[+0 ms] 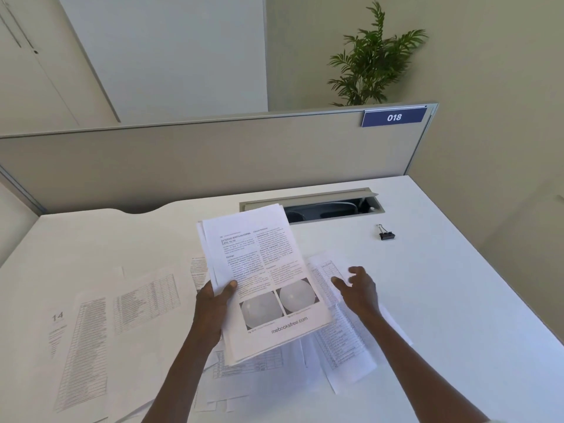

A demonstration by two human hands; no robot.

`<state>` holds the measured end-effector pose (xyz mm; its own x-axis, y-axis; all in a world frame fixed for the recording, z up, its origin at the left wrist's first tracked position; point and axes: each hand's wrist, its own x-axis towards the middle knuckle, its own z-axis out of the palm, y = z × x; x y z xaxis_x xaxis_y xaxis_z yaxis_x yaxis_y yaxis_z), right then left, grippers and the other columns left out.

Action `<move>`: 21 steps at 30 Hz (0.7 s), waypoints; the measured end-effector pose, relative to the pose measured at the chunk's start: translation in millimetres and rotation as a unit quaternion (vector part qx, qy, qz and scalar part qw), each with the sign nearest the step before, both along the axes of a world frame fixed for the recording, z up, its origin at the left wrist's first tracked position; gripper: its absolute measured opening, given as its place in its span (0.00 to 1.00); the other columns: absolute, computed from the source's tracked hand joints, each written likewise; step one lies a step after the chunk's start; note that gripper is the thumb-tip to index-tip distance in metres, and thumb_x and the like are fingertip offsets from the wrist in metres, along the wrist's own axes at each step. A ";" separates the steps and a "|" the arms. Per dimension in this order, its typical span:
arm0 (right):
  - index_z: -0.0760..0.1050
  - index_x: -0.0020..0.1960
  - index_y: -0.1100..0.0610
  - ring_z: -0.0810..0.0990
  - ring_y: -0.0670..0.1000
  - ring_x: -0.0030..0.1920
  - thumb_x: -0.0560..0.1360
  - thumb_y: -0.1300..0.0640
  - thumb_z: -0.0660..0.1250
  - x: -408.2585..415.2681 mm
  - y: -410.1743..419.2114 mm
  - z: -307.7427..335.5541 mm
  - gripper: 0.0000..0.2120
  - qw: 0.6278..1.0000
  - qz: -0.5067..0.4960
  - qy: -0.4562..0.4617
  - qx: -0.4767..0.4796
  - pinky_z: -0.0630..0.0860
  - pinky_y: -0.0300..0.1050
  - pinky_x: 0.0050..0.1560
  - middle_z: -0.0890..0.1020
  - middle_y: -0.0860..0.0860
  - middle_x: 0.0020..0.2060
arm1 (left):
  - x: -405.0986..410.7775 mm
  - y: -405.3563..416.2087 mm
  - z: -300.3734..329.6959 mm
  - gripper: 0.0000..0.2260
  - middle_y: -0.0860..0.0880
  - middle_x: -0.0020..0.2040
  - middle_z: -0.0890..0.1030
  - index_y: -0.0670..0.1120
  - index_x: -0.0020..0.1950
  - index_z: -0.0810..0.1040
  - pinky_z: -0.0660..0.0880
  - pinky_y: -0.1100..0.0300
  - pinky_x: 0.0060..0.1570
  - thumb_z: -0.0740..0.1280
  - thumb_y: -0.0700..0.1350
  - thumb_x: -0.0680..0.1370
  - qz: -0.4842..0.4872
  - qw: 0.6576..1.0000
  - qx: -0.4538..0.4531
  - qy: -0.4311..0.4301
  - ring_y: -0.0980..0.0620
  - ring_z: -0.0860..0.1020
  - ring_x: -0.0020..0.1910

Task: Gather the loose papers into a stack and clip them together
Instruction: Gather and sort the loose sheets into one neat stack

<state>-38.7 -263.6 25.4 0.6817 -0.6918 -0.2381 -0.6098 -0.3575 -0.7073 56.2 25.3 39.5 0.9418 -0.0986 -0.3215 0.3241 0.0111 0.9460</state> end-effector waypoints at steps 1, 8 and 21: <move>0.68 0.67 0.61 0.73 0.61 0.63 0.70 0.45 0.74 -4.1 -6.6 -5.2 0.33 0.999 -0.003 0.037 -0.033 0.70 0.54 0.63 0.77 0.61 0.60 | 1.3 2.5 -1.8 0.10 0.45 0.53 0.85 0.44 0.58 0.81 0.78 0.56 0.47 0.71 0.40 0.77 0.007 1.000 -0.005 0.002 0.43 0.83 0.50; 0.63 0.64 0.62 0.68 0.62 0.65 0.60 0.38 0.79 -23.1 -25.9 -22.6 0.45 0.962 -0.001 0.234 -0.137 0.71 0.57 0.62 0.70 0.61 0.62 | 5.7 15.3 -7.3 0.13 0.44 0.54 0.84 0.42 0.61 0.80 0.78 0.55 0.46 0.71 0.40 0.77 0.027 0.999 -0.017 0.006 0.42 0.83 0.51; 0.72 0.57 0.59 0.79 0.60 0.58 0.64 0.46 0.79 -24.0 -29.9 -14.7 0.30 0.977 -0.033 0.192 -0.083 0.75 0.51 0.53 0.80 0.57 0.57 | -0.1 10.7 -7.5 0.07 0.51 0.49 0.85 0.46 0.55 0.81 0.78 0.56 0.45 0.71 0.40 0.77 0.036 0.999 -0.019 -0.004 0.48 0.83 0.46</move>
<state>-62.7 -293.5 10.7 0.5169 -0.7824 -0.3474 -0.8443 -0.3989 -0.3580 56.1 36.0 32.0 0.9492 -0.0422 -0.3118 0.3141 0.0693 0.9468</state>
